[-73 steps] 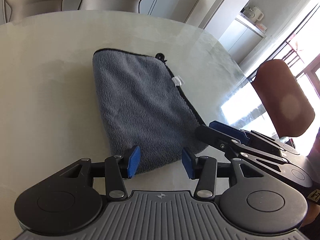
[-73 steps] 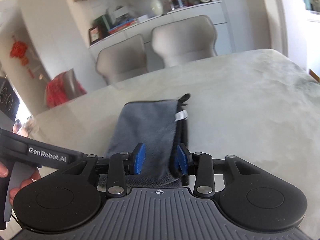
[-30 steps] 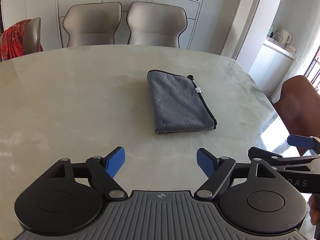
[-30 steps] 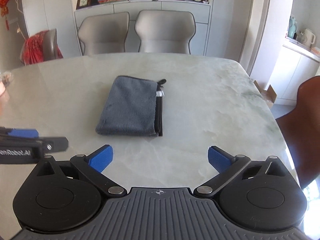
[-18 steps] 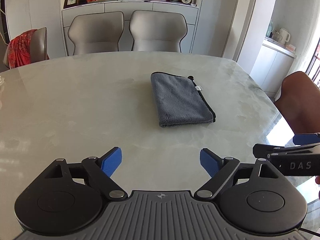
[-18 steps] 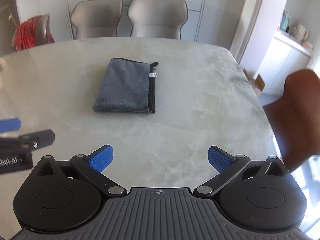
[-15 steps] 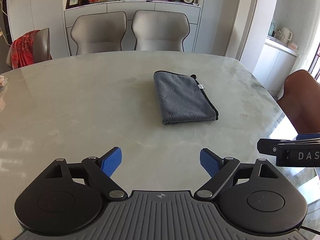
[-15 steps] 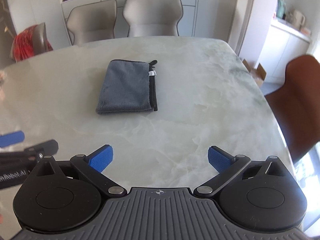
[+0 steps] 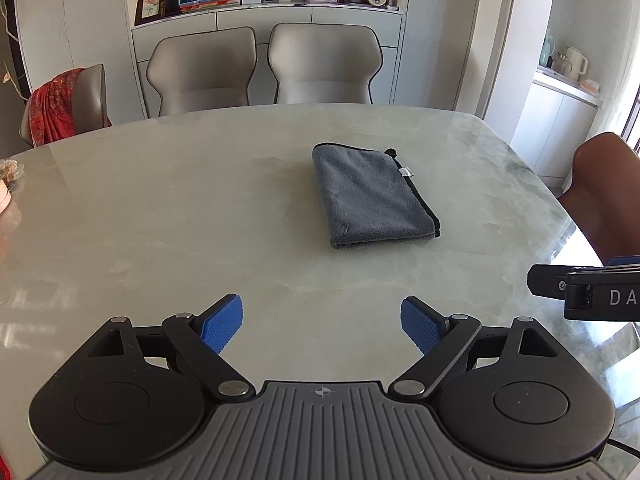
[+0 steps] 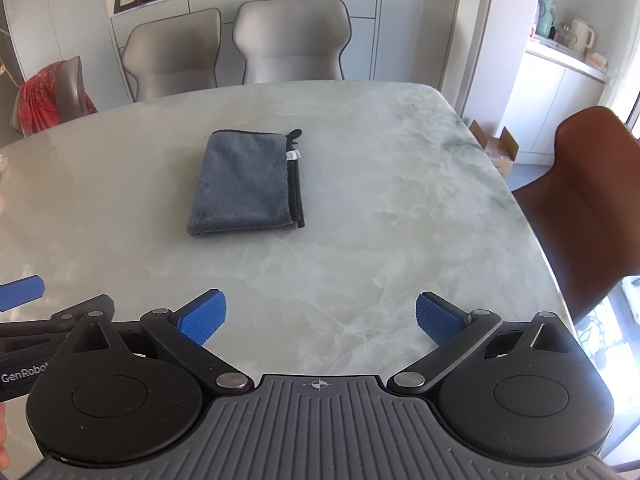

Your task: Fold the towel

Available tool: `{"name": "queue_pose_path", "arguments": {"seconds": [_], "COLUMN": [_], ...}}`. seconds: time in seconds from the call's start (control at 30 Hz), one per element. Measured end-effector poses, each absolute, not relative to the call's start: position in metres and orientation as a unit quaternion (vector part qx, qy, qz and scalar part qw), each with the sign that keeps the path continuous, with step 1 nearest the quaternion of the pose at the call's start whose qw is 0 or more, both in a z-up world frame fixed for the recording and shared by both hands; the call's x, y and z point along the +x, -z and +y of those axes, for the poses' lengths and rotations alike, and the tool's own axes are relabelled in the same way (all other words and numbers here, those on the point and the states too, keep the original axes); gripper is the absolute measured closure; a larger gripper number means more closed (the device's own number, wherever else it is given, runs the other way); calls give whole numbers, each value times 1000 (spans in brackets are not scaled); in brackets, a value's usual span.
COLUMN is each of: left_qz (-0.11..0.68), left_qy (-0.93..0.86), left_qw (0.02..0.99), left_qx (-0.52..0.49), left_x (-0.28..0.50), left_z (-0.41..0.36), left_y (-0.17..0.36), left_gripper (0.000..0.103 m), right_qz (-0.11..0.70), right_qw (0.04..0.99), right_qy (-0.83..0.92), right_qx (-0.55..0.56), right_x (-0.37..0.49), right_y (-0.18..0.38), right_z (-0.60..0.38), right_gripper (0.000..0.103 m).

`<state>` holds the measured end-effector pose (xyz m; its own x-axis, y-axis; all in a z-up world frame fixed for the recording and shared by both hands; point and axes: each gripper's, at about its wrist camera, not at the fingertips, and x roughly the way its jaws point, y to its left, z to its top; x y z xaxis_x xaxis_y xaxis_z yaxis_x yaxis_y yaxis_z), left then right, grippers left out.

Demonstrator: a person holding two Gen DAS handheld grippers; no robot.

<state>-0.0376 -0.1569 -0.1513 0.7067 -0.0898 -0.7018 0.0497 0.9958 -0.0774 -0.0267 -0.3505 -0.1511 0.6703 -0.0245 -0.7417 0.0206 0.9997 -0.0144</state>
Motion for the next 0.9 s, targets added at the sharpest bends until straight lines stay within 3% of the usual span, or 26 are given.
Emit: {"name": "queue_pose_path", "arguments": {"seconds": [0.07, 0.9], "left_qz": [380, 389], "left_qy": [40, 3], "left_qw": [924, 921], "left_qx": [-27, -30], "left_x": [-38, -40], "left_z": [-156, -148], "left_y": [150, 138], "left_gripper": [3, 3], "right_qz": [400, 395], "right_qw": [916, 918], "right_qy": [14, 8], "right_qx": [0, -23], "right_x": [-28, -36], "right_y": [149, 149], "right_z": [-350, -346], "right_gripper": [1, 1]}}
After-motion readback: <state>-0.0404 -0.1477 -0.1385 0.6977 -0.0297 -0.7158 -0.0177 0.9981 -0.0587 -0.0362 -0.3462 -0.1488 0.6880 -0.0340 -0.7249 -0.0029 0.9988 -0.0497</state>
